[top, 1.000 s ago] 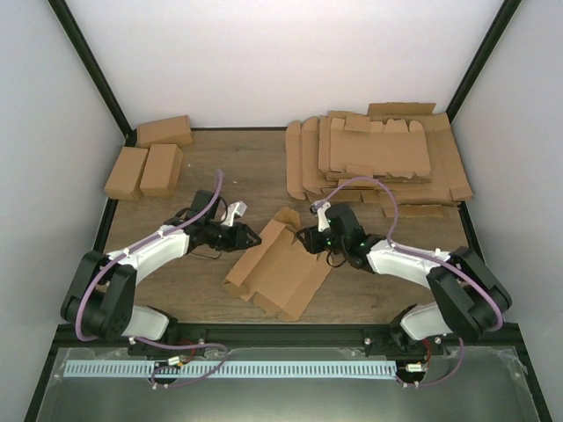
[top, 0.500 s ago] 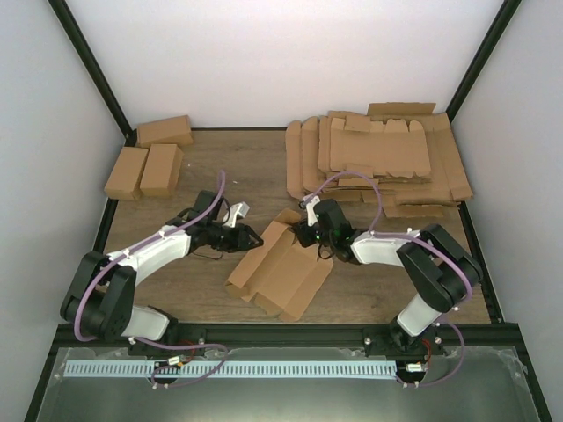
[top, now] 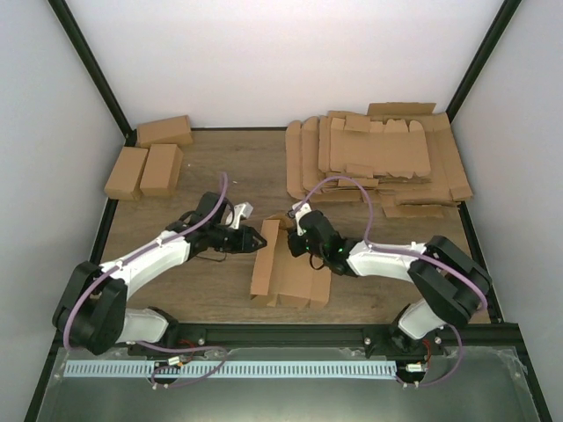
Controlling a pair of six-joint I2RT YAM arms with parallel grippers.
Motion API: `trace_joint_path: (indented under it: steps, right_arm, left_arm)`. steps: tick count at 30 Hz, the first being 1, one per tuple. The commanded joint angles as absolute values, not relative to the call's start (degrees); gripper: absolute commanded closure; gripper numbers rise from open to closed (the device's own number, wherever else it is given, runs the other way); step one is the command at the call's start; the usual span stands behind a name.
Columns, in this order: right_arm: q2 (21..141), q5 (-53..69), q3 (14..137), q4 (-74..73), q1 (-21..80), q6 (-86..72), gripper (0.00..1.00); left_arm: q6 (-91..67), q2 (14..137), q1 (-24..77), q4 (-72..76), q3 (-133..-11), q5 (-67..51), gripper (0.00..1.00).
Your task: Fold the paper box
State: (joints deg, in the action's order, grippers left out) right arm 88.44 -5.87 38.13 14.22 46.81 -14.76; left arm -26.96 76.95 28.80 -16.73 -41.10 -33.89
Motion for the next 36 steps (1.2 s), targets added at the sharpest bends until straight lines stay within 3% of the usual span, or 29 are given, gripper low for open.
trace_joint_path:
  steps: [1, 7, 20, 23, 28, 36]
  right_arm:
    - [84.4, -14.5, 37.7, 9.4, 51.2, -20.9, 0.99]
    - [82.7, -19.8, 37.3, 3.6, 55.1, -28.4, 0.99]
    - [77.8, -12.9, 29.1, 5.6, 55.5, -35.9, 0.92]
    - [76.1, -12.2, 28.5, 4.2, 55.5, -36.2, 0.85]
    - [70.2, -10.6, 26.5, 2.4, 55.4, -34.6, 0.64]
    - [66.7, -7.3, 28.8, -4.6, 55.3, -31.0, 0.52]
  left_arm:
    - [-29.5, 74.2, 30.6, -14.9, -39.8, -30.9, 0.61]
    - [-31.6, 72.6, 32.7, -13.4, -38.9, -28.9, 0.61]
    - [-33.8, 74.6, 36.0, -10.1, -38.2, -27.2, 0.61]
    - [-33.6, 75.1, 36.4, -10.2, -38.7, -26.9, 0.62]
    - [-33.0, 75.8, 37.0, -10.5, -39.2, -26.7, 0.62]
    - [-32.6, 76.6, 37.7, -10.8, -39.9, -26.0, 0.62]
